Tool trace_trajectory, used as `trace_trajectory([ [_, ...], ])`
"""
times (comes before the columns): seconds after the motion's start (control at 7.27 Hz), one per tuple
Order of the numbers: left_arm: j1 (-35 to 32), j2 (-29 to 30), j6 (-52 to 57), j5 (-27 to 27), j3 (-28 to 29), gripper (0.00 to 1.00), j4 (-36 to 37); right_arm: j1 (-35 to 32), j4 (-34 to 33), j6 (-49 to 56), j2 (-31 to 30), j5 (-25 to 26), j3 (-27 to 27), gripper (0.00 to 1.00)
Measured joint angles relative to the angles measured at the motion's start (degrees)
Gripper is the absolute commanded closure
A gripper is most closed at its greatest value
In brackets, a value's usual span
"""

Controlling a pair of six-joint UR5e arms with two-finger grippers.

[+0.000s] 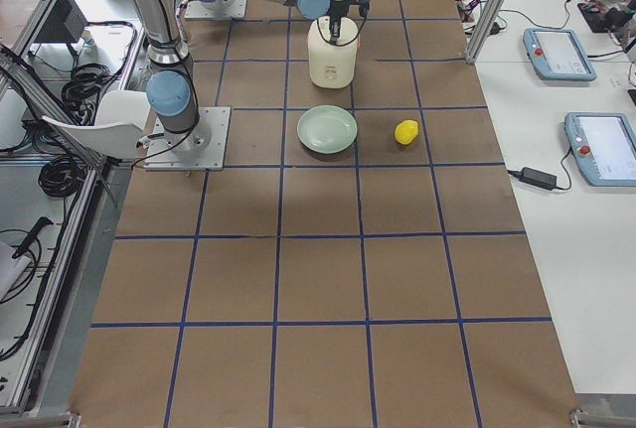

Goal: Press rice cooker button
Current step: 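Press down on the green button with the right gripper, then lift the right gripper away as the cooker lid pops open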

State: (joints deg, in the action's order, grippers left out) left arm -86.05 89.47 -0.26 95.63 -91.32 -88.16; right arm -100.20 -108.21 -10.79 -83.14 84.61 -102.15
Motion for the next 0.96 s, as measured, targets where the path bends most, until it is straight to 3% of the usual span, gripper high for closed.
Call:
trace_trajectory([
  [0.14,0.0,0.0,0.0,0.0,0.0,0.00,0.0,0.0,0.0,0.0,0.0,0.1,1.0,0.73],
  [0.55,0.0,0.0,0.0,0.0,0.0,0.00,0.0,0.6,3.0,0.6,0.3,0.2,7.6,0.53],
  [0.69,0.0,0.0,0.0,0.0,0.0,0.00,0.0,1.5,7.5,1.5,0.5,0.3,11.5,0.44],
  [0.96,0.0,0.0,0.0,0.0,0.0,0.00,0.0,5.3,18.5,5.7,0.3,1.5,20.1,0.39],
])
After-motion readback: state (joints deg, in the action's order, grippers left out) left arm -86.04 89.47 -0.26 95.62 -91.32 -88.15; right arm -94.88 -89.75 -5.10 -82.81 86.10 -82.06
